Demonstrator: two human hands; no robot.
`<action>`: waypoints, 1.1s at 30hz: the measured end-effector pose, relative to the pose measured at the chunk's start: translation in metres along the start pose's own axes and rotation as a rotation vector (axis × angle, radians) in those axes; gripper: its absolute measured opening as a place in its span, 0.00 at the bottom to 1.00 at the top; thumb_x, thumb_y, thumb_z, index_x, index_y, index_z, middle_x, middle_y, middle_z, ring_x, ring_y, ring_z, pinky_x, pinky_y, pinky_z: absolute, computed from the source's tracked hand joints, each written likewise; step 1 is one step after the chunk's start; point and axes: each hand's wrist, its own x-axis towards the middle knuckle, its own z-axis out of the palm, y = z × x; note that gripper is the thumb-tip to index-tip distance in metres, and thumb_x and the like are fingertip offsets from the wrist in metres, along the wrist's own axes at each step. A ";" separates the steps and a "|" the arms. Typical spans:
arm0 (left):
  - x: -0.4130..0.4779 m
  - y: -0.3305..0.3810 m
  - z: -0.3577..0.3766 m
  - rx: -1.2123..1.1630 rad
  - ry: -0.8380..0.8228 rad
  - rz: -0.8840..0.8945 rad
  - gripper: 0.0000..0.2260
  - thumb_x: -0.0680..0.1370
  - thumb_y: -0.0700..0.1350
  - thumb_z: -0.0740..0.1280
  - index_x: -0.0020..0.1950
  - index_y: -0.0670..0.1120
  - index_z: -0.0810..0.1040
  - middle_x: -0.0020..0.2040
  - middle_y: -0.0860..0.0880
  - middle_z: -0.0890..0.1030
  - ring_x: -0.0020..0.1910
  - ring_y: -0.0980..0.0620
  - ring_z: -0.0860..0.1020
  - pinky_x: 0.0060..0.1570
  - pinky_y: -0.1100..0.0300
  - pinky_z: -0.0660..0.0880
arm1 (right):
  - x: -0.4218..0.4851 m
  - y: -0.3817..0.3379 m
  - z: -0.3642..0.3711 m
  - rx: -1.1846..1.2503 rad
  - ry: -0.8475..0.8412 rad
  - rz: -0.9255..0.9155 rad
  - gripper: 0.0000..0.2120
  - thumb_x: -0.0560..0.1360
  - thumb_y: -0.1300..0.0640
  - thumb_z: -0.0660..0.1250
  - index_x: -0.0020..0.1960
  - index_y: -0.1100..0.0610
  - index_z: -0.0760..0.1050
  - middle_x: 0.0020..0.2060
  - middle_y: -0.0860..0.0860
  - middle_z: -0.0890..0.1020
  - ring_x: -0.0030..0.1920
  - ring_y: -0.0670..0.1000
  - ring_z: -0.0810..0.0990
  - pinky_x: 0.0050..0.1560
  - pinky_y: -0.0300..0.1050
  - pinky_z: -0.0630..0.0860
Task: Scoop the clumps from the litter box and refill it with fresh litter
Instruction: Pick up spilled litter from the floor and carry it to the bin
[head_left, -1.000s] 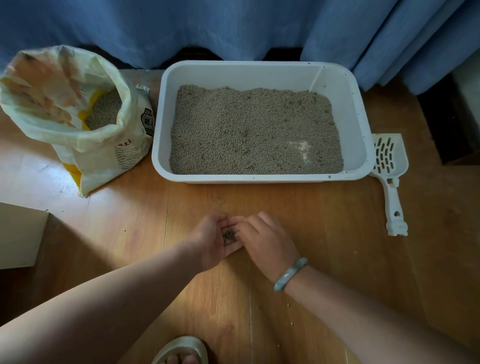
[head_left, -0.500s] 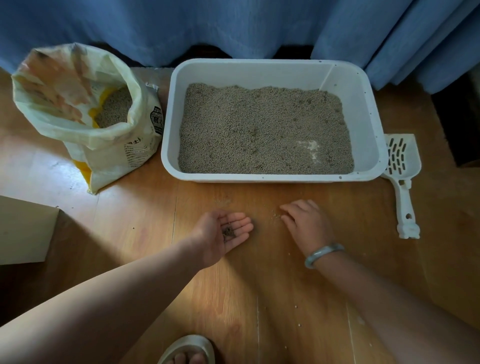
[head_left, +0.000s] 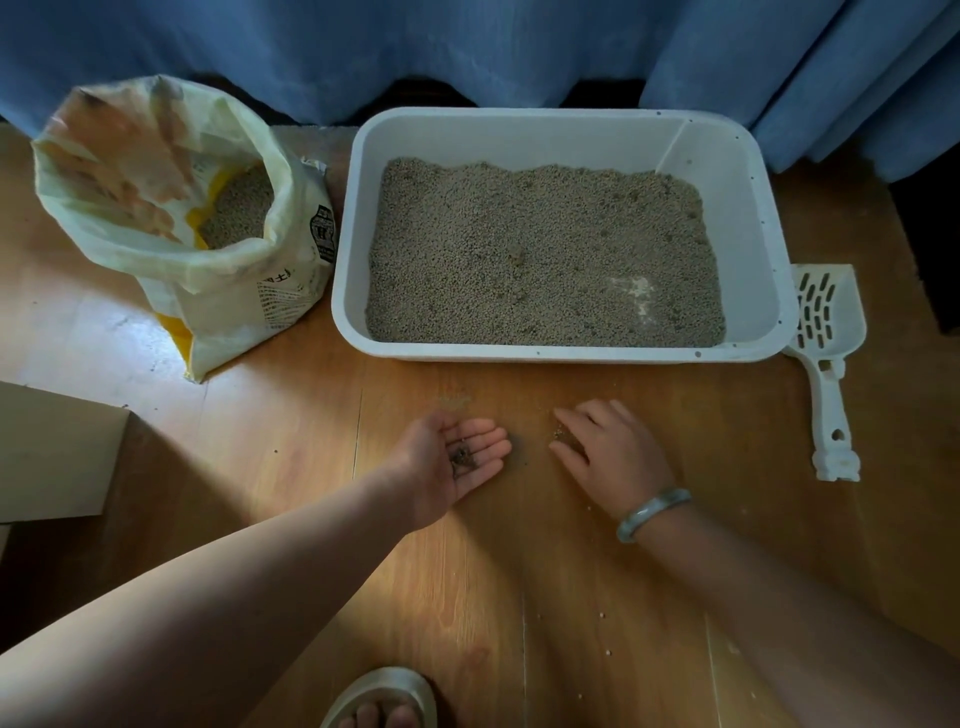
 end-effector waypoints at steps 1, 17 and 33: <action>0.000 0.000 0.001 0.000 0.000 -0.002 0.18 0.82 0.45 0.51 0.53 0.38 0.79 0.47 0.41 0.84 0.44 0.48 0.84 0.40 0.57 0.80 | 0.000 -0.001 0.002 -0.004 0.012 -0.012 0.14 0.65 0.57 0.76 0.50 0.60 0.81 0.40 0.53 0.80 0.39 0.55 0.78 0.36 0.47 0.78; 0.003 -0.001 0.005 0.012 0.012 0.002 0.18 0.82 0.46 0.52 0.54 0.38 0.79 0.48 0.41 0.84 0.46 0.47 0.84 0.44 0.56 0.79 | -0.006 -0.007 0.015 -0.116 0.129 -0.125 0.04 0.70 0.61 0.69 0.37 0.57 0.77 0.33 0.53 0.78 0.34 0.53 0.76 0.30 0.43 0.71; -0.003 -0.007 0.008 0.063 -0.032 -0.015 0.19 0.81 0.47 0.51 0.55 0.38 0.78 0.50 0.41 0.84 0.47 0.47 0.83 0.47 0.55 0.78 | -0.003 -0.036 0.008 -0.196 0.135 0.062 0.14 0.75 0.53 0.53 0.36 0.55 0.72 0.31 0.51 0.75 0.31 0.52 0.74 0.32 0.43 0.70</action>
